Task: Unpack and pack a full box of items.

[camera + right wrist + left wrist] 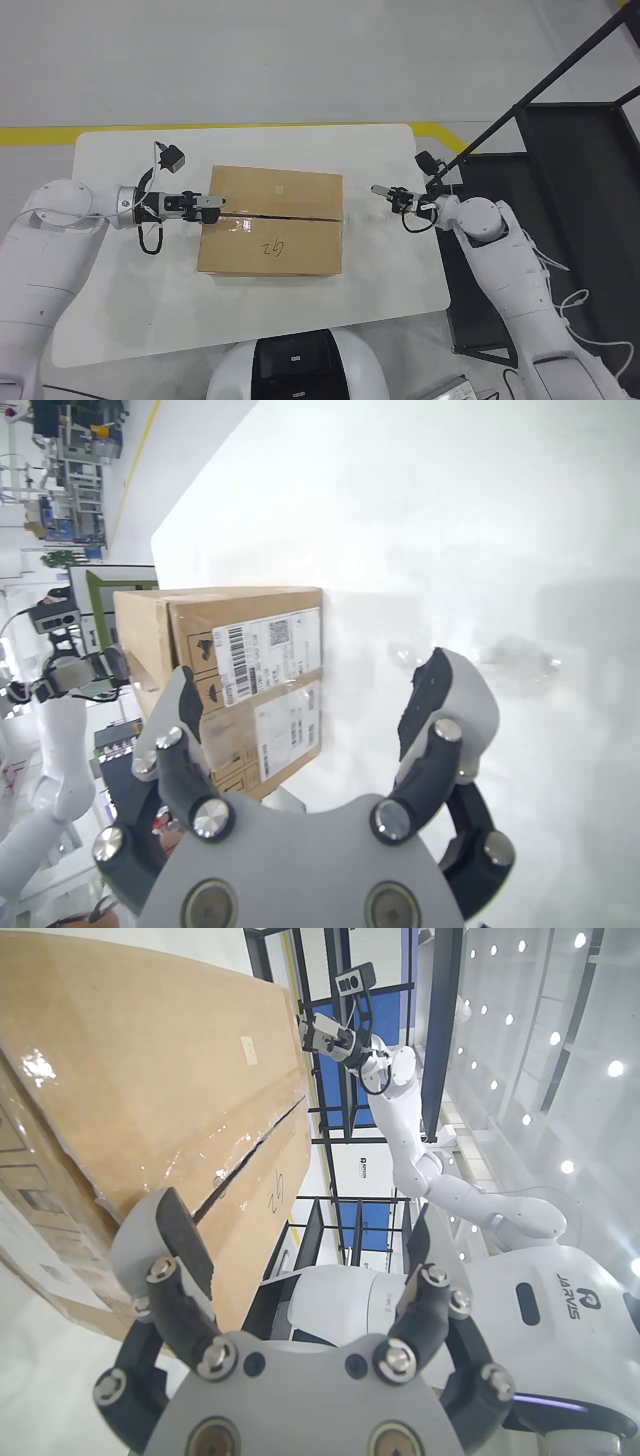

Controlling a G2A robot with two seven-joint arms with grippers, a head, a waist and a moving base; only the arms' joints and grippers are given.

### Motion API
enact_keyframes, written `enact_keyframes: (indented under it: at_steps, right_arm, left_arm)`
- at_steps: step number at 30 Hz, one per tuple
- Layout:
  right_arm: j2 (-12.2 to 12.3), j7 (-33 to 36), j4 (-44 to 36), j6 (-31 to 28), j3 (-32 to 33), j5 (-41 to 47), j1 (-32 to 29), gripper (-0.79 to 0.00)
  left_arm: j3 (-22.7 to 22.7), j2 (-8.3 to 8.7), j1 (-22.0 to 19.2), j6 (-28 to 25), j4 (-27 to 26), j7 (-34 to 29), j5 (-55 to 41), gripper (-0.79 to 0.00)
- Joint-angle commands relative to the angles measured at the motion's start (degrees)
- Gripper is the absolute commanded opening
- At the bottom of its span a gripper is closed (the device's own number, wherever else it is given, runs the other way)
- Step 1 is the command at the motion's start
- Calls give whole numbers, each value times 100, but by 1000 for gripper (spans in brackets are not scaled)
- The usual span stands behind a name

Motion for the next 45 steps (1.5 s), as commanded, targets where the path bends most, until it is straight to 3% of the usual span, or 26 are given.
enact_keyframes:
  at_steps: [1, 6, 13, 14, 15, 22, 25, 39, 42, 45]
  right_arm:
    - [28, 146, -186, 240, -41, -370, -92, 0]
    - [21, 266, -199, 951, -420, -1164, -53, 0]
    - [-114, -69, 156, 1240, -1039, -1483, 262, 0]
    - [-132, -120, 219, 1313, -1113, -1554, 313, -71]
    - [-150, -175, 275, 1370, -1179, -1611, 360, -92]
    - [-224, -421, 595, 1635, -1405, -1894, 583, -108]
    - [-241, -446, 700, 1659, -1437, -1934, 646, -179]
    - [-331, -400, 1105, 1710, -1588, -1962, 874, -132]
    - [-351, -429, 1196, 1680, -1591, -1909, 918, -197]
    - [-366, -442, 1269, 1663, -1607, -1894, 945, -419]
  left_arm:
    - [0, 0, 0, 0, 0, 0, 0, 0]
    - [0, 0, 0, 0, 0, 0, 0, 0]
    - [0, 0, 0, 0, 0, 0, 0, 0]
    - [0, 0, 0, 0, 0, 0, 0, 0]
    - [0, 0, 0, 0, 0, 0, 0, 0]
    - [0, 0, 0, 0, 0, 0, 0, 0]
    - [0, 0, 0, 0, 0, 0, 0, 0]
    - [0, 0, 0, 0, 0, 0, 0, 0]
    - [0, 0, 0, 0, 0, 0, 0, 0]
    - [0, 0, 0, 0, 0, 0, 0, 0]
